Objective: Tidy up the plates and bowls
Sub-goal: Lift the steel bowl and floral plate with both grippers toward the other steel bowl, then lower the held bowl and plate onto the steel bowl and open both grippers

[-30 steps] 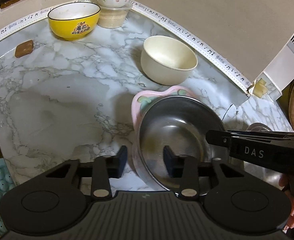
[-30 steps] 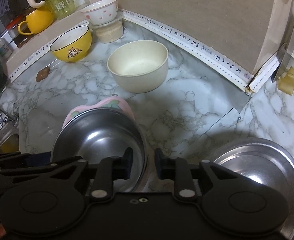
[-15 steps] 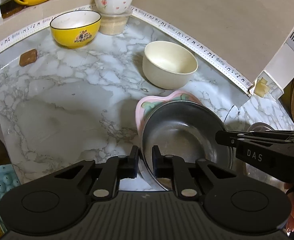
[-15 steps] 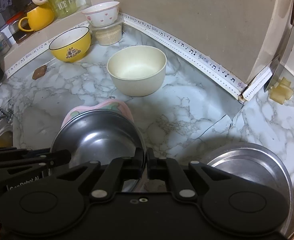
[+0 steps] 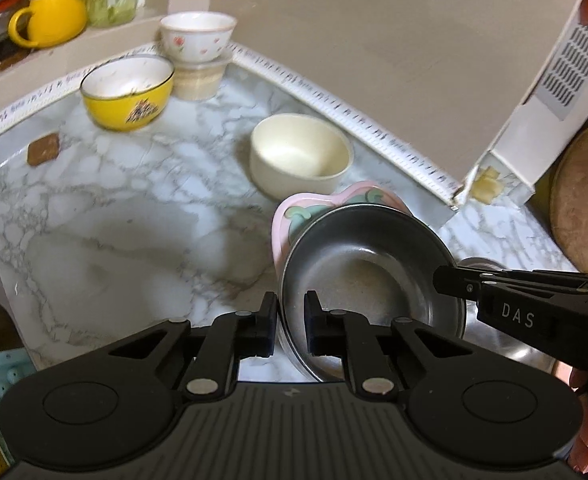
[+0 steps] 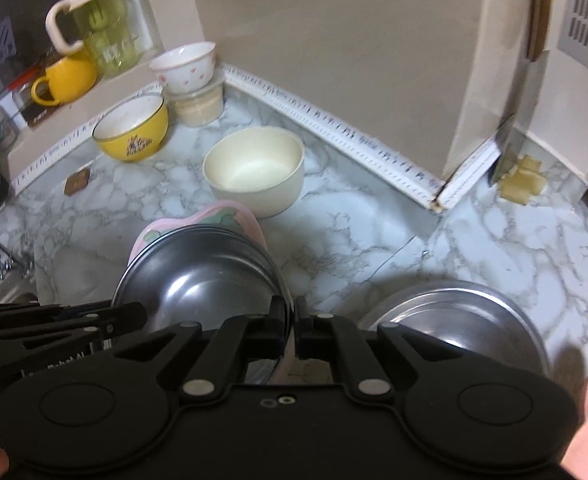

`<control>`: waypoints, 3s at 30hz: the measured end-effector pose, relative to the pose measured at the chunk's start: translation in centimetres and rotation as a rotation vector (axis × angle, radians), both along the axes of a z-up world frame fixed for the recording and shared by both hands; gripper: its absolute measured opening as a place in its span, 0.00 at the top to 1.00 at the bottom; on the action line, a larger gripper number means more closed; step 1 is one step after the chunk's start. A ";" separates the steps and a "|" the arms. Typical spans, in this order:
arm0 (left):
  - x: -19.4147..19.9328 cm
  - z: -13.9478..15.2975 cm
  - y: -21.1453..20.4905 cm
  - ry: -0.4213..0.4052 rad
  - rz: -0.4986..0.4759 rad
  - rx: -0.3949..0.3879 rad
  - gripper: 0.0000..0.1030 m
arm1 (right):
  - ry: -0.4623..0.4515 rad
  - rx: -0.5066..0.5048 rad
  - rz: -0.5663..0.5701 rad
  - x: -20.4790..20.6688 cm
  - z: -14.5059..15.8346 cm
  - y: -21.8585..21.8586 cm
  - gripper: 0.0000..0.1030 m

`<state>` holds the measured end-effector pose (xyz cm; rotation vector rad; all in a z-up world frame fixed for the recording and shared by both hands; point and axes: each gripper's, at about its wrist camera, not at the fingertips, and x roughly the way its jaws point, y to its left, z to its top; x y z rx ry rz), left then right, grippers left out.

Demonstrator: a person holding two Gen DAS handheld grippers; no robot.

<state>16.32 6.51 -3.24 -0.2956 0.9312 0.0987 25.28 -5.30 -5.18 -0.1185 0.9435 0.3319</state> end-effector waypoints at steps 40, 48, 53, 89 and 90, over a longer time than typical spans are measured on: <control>6.4 -1.5 -16.6 0.073 -0.349 0.099 0.87 | 0.058 0.065 -0.362 -1.9 0.2 -16.6 0.93; 6.9 -2.7 -16.8 0.087 -0.348 0.113 0.87 | 0.079 0.061 -0.364 -1.0 -0.9 -16.8 0.93; 7.3 -3.2 -16.8 0.103 -0.348 0.113 0.87 | 0.094 0.062 -0.367 -0.6 -1.4 -16.9 0.93; 4.1 0.7 -13.9 -0.047 -0.411 0.077 0.86 | -0.043 0.066 -0.301 -3.9 2.7 -14.3 0.55; 3.9 0.9 -13.7 -0.058 -0.413 0.073 0.84 | -0.051 0.068 -0.296 -4.1 3.0 -14.1 0.53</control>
